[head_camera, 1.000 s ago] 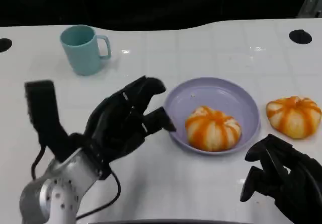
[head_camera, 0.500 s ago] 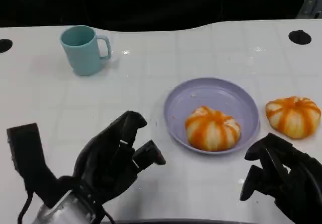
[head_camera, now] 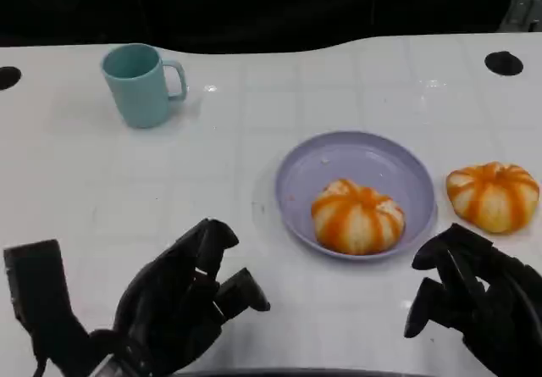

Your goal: Grasp the bread from the table and place it into the plate.

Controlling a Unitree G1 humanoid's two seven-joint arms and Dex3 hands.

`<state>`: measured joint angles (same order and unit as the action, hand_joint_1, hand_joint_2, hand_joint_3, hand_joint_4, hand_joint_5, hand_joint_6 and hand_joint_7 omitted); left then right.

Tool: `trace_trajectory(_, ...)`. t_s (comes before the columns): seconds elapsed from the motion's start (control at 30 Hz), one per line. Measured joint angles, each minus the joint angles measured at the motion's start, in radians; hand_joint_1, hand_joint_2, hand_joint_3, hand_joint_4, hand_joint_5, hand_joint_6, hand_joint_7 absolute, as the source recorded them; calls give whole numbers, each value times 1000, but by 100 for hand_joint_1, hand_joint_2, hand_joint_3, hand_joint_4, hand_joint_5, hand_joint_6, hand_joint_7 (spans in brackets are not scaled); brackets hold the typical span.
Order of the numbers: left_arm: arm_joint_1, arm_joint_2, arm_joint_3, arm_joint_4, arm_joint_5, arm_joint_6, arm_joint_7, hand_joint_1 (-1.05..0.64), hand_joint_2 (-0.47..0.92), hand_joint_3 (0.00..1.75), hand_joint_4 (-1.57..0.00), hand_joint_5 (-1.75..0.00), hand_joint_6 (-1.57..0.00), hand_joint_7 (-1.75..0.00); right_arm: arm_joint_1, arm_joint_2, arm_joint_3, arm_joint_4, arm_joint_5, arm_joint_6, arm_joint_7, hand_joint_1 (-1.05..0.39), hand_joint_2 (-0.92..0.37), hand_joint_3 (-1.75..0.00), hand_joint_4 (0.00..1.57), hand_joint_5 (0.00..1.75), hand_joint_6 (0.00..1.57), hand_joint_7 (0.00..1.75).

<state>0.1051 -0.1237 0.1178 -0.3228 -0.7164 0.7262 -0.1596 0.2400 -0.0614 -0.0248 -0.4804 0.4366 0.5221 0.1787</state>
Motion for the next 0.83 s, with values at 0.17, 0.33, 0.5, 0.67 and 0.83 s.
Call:
trace_trajectory(0.17,4,14,-9,2,0,-31,-8,-56,92,36,-81,-175,-58,-175,0,0,-1,-2,0,7,-1,-43,-92,-40,62,175,46,163)
trace_trajectory(0.33,14,24,-20,16,5,-66,-25,-57,92,35,-81,-175,-57,-175,0,-1,-2,-1,0,7,1,-43,-92,-40,63,175,48,163)
trace_trajectory(0.5,17,37,-32,27,12,-92,-40,-56,92,38,-81,-175,-58,-175,3,-1,-6,1,3,0,13,-45,-92,-39,63,175,48,162)
trace_trajectory(0.67,17,42,-36,32,14,-107,-41,-57,92,37,-81,-175,-58,-175,3,-1,-7,2,4,-1,13,-44,-92,-39,64,175,49,161)
trace_trajectory(0.83,17,43,-37,35,14,-108,-41,-56,92,37,-81,-175,-59,-175,3,-1,-7,9,3,-10,19,-45,-92,-39,65,175,50,161)
